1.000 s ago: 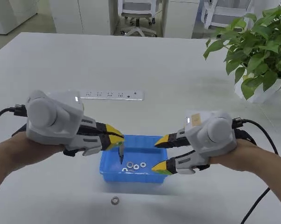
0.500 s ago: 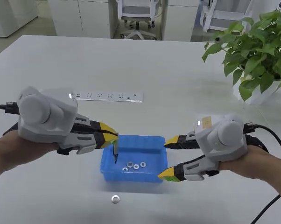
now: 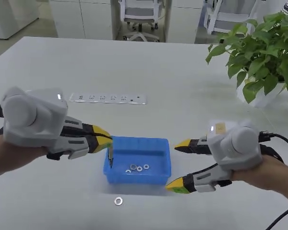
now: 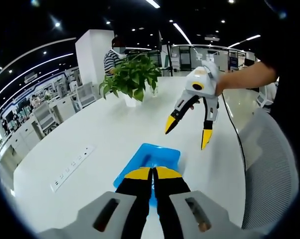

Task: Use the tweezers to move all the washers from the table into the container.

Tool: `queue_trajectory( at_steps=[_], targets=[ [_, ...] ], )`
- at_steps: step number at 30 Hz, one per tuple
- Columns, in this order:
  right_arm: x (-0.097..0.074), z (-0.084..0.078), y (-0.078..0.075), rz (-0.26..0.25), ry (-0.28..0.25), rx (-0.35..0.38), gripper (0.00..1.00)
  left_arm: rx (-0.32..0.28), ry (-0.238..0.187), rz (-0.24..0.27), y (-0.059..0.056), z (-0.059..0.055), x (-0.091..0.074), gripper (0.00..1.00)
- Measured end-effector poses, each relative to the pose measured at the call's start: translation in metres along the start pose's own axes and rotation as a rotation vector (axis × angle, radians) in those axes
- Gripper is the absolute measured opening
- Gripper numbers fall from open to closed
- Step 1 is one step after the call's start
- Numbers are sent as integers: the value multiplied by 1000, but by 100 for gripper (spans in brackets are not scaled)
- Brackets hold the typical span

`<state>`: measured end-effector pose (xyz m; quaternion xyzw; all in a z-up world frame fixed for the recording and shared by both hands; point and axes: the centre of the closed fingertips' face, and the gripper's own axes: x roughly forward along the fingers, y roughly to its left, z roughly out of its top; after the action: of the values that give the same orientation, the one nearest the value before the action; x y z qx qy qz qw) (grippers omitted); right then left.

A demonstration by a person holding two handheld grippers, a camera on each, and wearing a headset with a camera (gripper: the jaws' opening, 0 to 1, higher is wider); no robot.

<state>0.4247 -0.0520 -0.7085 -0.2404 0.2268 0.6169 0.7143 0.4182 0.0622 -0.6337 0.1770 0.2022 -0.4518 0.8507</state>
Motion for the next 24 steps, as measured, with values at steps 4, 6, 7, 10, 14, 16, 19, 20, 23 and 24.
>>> queue_trajectory(
  at_steps=[4, 6, 7, 10, 14, 16, 19, 20, 23, 24],
  targets=[
    [-1, -3, 5, 0, 3, 5, 66, -3, 0, 5, -3, -2, -4, 5],
    [-2, -4, 7, 1, 3, 6, 67, -8, -1, 4, -5, -2, -6, 5],
    [-2, -4, 8, 1, 2, 8, 67, -9, 0, 4, -6, -3, -7, 5],
    [-3, -4, 10, -1, 2, 7, 67, -13, 1, 4, -10, -5, -8, 5],
    [-4, -5, 13, -4, -1, 14, 69, -15, -3, 2, -16, -6, -9, 5],
    [-4, -5, 14, -5, -2, 14, 71, -15, -5, 2, -20, -7, -8, 5],
    [-4, -6, 16, -8, -2, 20, 73, -17, -11, -2, -25, -8, -7, 5],
    [-4, -7, 18, -7, -1, 20, 73, -16, -10, -2, -26, -9, -7, 5],
    [-3, -8, 20, -7, -4, 28, 76, -15, -7, -4, -29, -12, -5, 5],
    [-3, -8, 20, -8, -4, 30, 76, -14, -7, -5, -30, -12, -5, 5]
  ],
)
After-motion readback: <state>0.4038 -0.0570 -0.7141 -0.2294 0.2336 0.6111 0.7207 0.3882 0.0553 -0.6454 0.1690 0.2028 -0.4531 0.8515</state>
